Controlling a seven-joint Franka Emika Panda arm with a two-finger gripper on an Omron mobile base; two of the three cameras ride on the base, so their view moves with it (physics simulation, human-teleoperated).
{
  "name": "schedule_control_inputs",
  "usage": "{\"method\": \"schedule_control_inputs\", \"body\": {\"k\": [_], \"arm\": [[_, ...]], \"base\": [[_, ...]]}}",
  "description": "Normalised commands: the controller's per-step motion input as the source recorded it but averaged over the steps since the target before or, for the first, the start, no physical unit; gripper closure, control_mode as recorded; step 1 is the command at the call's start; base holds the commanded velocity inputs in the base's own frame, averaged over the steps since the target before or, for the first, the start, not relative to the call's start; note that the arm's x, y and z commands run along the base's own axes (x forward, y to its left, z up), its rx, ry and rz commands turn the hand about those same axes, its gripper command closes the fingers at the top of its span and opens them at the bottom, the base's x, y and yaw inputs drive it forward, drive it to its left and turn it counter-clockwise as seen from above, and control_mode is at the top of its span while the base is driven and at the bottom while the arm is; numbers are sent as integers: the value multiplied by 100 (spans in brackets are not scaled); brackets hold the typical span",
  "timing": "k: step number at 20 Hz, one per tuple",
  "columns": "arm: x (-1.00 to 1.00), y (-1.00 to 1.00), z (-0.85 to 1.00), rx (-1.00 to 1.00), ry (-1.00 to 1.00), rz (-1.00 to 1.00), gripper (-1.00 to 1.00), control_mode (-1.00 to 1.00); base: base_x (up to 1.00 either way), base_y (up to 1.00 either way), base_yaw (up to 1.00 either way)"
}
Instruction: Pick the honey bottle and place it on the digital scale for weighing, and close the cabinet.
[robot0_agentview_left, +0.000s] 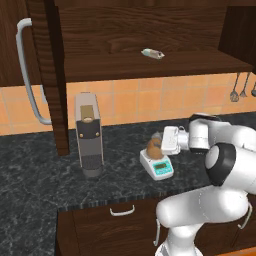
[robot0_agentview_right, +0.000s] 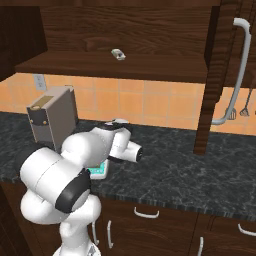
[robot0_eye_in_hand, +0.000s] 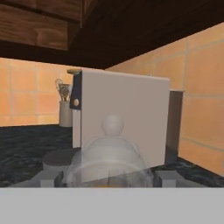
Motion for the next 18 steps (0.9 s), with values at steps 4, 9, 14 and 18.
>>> {"method": "schedule_control_inputs", "body": {"k": [4, 9, 14, 18], "arm": [[23, 0, -36, 0, -1, 0, 100, -100], [-9, 6, -21, 0, 1, 2, -100, -100], [-38, 0, -8, 0, 2, 4, -100, -100], [-2, 3, 0, 0, 0, 0, -100, -100]], "base": [[0, 0, 0], [0, 0, 0], [0, 0, 0], [0, 0, 0]]}}
